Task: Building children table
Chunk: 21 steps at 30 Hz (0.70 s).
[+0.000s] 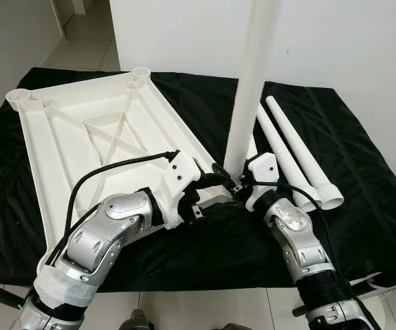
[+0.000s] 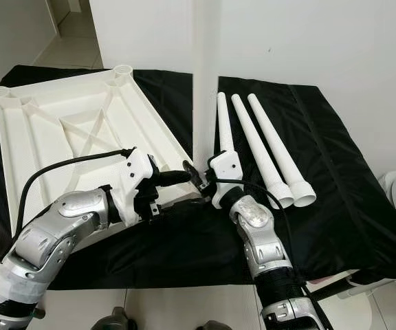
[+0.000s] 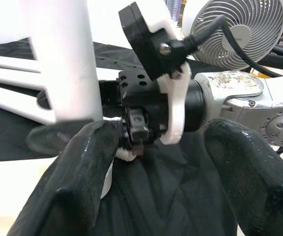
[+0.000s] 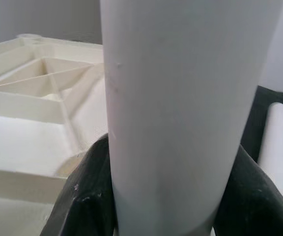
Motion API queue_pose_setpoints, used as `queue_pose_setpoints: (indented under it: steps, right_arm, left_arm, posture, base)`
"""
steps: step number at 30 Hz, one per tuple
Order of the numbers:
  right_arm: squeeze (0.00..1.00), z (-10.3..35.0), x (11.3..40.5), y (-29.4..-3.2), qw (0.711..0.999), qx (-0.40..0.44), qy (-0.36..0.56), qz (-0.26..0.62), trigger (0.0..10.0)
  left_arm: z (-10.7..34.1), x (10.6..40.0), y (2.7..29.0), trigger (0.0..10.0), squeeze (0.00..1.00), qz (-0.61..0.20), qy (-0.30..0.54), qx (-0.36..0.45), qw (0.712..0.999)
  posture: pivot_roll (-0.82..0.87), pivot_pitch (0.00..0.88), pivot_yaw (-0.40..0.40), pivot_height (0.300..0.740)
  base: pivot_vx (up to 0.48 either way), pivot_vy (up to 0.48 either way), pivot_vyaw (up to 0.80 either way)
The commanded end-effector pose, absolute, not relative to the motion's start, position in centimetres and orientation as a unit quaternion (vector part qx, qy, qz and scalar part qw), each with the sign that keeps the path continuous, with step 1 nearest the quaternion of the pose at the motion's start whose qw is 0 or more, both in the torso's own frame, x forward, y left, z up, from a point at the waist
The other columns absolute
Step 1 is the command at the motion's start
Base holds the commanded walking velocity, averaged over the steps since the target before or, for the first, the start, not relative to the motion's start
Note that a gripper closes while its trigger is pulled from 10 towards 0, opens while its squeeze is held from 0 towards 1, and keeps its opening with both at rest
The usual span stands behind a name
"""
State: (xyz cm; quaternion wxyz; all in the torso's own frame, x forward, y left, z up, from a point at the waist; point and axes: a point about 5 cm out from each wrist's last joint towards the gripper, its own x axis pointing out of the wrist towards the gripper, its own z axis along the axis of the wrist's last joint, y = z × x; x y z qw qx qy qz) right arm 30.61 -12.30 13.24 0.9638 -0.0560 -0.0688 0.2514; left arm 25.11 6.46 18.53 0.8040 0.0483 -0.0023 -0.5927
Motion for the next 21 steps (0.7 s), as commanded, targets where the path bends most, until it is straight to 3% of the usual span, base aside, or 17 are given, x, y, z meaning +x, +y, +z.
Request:
queue_pose_setpoints:
  steps: [1,7,21]
  right_arm:
    - [0.00,11.3,30.4,-13.0,0.970,-0.046,-0.021,0.236,10.0]
    - [0.00,11.1,30.6,-13.4,0.976,-0.019,-0.020,0.216,10.0]
    - [0.00,10.6,30.5,-11.4,0.959,-0.068,-0.024,0.274,10.0]
  left_arm:
    - [19.1,25.1,6.3,10.0,0.00,-0.592,-0.012,0.049,0.805]
    - [19.3,25.1,6.3,10.0,0.00,-0.593,-0.013,0.048,0.804]
    - [19.5,25.2,6.3,10.0,0.00,-0.590,-0.015,0.041,0.807]
  posture:
    - [0.09,0.024,-0.044,0.740]
    - [0.09,0.025,-0.038,0.740]
    - [0.09,0.028,-0.037,0.740]
  base:
    - [0.000,0.000,0.00]
    - [0.000,0.000,0.00]
    - [0.000,0.000,0.00]
